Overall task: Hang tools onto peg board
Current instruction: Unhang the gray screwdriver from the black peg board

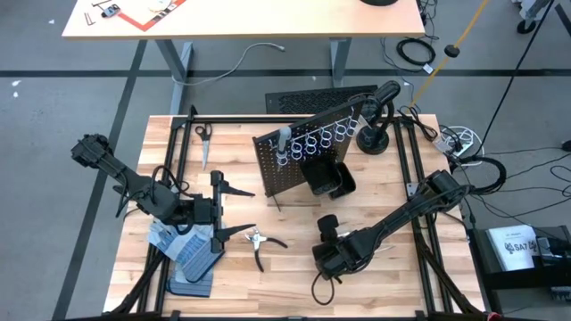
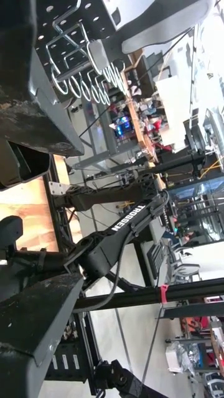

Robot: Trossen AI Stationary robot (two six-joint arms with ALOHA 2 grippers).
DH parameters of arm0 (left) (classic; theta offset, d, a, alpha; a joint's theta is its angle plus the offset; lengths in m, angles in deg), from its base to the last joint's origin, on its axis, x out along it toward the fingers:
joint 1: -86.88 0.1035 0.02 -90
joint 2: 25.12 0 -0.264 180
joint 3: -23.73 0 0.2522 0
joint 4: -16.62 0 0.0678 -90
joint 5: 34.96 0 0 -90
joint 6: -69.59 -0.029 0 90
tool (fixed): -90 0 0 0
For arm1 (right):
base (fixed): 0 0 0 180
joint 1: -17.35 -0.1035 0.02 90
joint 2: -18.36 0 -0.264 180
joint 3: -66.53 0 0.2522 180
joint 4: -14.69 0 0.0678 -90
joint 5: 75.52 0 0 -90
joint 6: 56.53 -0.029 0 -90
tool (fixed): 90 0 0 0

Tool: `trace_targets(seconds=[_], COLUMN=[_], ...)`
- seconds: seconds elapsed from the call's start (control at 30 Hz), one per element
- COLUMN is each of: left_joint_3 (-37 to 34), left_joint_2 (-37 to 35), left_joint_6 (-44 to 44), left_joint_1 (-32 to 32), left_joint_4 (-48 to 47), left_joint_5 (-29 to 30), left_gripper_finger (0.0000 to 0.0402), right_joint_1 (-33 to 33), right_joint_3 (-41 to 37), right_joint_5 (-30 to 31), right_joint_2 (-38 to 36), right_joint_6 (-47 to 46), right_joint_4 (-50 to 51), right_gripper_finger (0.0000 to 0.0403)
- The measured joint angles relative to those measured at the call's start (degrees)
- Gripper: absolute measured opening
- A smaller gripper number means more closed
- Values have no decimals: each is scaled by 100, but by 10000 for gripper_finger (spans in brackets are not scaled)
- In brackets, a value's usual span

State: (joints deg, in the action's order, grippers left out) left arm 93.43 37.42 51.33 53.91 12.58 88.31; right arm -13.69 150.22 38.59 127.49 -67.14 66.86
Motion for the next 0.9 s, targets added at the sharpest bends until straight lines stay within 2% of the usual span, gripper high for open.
trace_targets(seconds=[0.2,0.3,0.4,0.63,0.73,0.83,0.9], left_joint_3=[0,0,0,0,0,0,0], left_joint_2=[0,0,0,0,0,0,0], left_joint_6=[-1,0,0,1,1,2,3], left_joint_1=[1,1,0,1,0,0,-4], left_joint_4=[0,0,0,0,0,0,-1], left_joint_5=[-1,0,1,0,0,-1,0], left_gripper_finger=[334,334,334,334,334,334,334], right_joint_1=[-24,-33,-63,-90,-90,-44,35], right_joint_3=[647,1144,1721,3234,3857,4346,4396], right_joint_5=[32,375,1194,3960,4588,4464,3840], right_joint_2=[-7,-7,-7,-7,-7,-55,-213], right_joint_6=[533,722,976,1874,2335,2567,2684], right_joint_4=[192,440,630,205,-39,-225,-580], right_gripper_finger=[142,142,138,138,144,153,160])
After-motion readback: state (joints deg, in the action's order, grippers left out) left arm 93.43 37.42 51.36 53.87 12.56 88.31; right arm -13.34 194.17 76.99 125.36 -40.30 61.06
